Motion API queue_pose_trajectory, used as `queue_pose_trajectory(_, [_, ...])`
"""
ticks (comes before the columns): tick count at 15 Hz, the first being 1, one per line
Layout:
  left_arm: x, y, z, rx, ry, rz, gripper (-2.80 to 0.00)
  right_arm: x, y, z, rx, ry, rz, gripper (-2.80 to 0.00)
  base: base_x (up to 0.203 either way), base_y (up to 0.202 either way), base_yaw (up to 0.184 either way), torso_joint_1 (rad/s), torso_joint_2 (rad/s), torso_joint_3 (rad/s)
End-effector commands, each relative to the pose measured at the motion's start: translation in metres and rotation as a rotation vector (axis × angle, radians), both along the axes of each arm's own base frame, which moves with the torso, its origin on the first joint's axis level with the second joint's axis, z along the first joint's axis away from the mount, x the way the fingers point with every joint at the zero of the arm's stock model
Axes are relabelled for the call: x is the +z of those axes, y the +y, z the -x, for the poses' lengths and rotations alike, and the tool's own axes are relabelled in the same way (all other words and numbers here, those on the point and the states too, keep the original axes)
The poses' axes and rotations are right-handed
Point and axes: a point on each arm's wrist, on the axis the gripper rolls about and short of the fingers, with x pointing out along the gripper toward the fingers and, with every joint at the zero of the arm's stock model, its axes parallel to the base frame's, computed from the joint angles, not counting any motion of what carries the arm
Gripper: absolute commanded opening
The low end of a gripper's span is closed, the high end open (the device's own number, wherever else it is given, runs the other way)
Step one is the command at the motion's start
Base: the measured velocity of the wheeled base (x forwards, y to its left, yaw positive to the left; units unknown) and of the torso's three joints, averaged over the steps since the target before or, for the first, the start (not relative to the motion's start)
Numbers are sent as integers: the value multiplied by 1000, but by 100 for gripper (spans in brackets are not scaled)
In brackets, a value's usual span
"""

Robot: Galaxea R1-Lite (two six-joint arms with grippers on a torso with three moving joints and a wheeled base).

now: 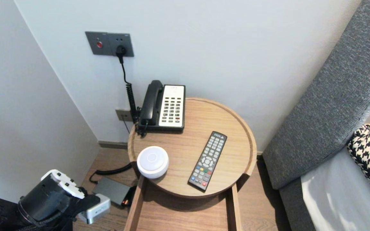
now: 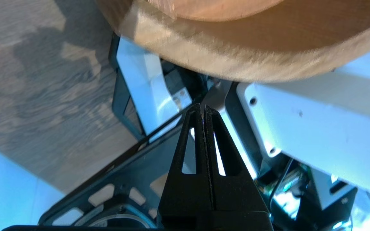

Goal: Close the nightstand drawer

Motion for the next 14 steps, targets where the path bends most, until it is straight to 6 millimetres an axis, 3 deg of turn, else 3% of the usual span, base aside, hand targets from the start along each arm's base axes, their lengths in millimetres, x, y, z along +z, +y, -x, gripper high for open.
queue_pose_trajectory(1, [-3,-1,-1,19,5,8,-280,-7,0,-2,0,25,0,-280,0,0,0,0,0,0])
queue_pose_trajectory(14, [5,-12,-15,107,-73,120,-280,-7,0,-2,0,25,0,-280,0,0,0,0,0,0])
